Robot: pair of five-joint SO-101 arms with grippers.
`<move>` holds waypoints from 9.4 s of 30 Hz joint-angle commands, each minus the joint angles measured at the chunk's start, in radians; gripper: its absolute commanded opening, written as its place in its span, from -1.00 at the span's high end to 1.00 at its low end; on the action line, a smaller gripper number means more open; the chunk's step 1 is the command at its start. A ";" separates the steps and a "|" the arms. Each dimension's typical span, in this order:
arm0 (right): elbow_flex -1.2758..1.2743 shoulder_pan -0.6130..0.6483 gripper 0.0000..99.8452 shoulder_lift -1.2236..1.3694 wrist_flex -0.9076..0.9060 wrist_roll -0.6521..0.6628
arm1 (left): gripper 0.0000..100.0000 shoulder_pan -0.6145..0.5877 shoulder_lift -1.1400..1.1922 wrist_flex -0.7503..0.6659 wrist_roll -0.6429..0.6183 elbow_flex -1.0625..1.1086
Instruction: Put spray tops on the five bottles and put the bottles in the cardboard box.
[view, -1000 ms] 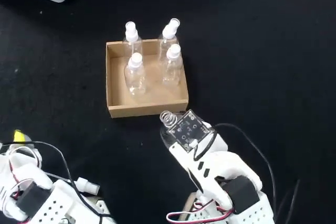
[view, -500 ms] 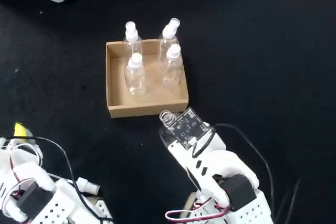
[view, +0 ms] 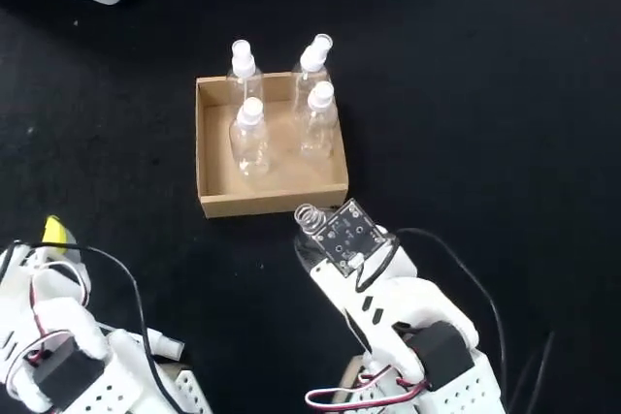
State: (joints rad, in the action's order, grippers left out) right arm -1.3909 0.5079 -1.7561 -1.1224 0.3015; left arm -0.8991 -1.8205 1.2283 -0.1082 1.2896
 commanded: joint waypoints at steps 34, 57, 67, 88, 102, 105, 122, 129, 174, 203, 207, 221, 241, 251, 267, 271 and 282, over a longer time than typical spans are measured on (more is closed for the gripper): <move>-0.041 -0.031 0.98 -0.019 0.081 -0.006 | 0.46 0.259 0.827 0.176 0.660 -0.400; -0.041 -0.031 0.98 -0.019 0.081 -0.002 | 0.47 0.213 1.062 0.451 1.508 -0.641; -0.041 -0.031 0.98 -0.019 0.080 -0.002 | 0.47 0.214 1.051 0.442 1.731 -0.470; -0.041 -0.031 0.98 -0.019 0.080 0.000 | 0.61 0.203 1.051 0.094 1.789 -0.114; -0.041 -0.031 0.98 -0.019 0.078 0.000 | 0.88 0.203 1.051 0.092 1.626 -0.117; -0.041 -0.031 0.98 -0.019 0.078 0.000 | 0.95 0.203 1.051 0.095 1.571 -0.130; -0.038 -0.031 0.98 -0.019 0.074 0.000 | 0.90 0.203 1.051 0.158 1.243 -0.162; -0.036 -0.031 0.98 -0.019 0.072 0.000 | 0.52 0.176 1.049 0.247 1.146 -0.292; -0.035 -0.031 0.98 -0.019 0.072 0.000 | 0.60 0.466 1.065 0.052 0.911 -0.211; -0.033 -0.031 0.98 -0.019 0.071 0.000 | 0.94 0.501 1.049 0.069 0.907 -0.147; -0.033 -0.031 0.98 -0.019 0.071 -0.002 | 0.94 0.501 1.049 0.143 0.907 -0.219; -0.033 -0.031 0.98 -0.019 0.071 -0.002 | 0.94 0.501 1.048 0.298 0.890 -0.377; -0.033 -0.031 0.98 -0.021 0.071 -0.003 | 0.94 0.503 0.563 0.354 0.713 -0.377; -0.035 -0.031 0.98 -0.021 0.072 -0.003 | 0.94 0.510 0.535 0.330 0.503 -0.433; -0.035 -0.029 0.98 -0.021 0.072 -0.009 | 0.94 0.512 0.535 0.247 0.095 -0.641; -0.035 -0.026 0.98 -0.021 0.072 -0.009 | 0.94 0.512 0.535 0.178 0.014 -0.641; -0.042 0.031 0.98 -0.021 0.103 -0.083 | 0.94 0.513 0.534 0.026 -0.160 -0.648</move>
State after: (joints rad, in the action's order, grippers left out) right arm -1.4385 0.5079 -1.7561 -1.0687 0.2631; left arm -0.3989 -1.2712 1.3249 -0.2018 0.7050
